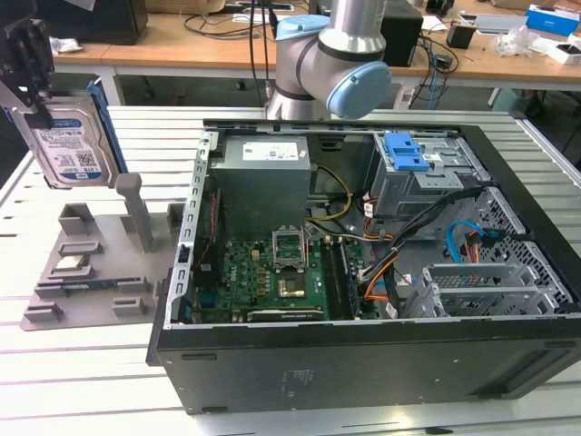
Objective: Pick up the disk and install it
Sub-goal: 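Pick up the disk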
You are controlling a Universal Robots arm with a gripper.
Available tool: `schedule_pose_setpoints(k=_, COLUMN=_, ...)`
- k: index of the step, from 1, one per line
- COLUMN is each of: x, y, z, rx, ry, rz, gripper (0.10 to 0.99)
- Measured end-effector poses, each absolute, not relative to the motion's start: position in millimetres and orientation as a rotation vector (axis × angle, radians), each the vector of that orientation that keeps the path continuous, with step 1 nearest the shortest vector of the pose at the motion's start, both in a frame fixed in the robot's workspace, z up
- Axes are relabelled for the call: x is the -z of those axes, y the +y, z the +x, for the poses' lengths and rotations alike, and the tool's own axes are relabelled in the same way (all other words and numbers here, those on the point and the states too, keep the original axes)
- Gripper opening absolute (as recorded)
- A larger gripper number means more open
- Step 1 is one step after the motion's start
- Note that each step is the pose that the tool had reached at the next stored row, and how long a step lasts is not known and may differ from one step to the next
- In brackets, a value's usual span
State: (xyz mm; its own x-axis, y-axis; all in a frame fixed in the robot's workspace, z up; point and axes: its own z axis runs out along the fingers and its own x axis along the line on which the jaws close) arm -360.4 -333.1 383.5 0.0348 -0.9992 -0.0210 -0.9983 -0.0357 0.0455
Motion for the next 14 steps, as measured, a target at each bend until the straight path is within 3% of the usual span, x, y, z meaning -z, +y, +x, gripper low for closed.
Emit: schedule_pose_setpoints(k=14, x=-396.1, y=-332.7, z=-360.4, rx=0.073, ry=-2.169, rz=2.247, gripper=0.369)
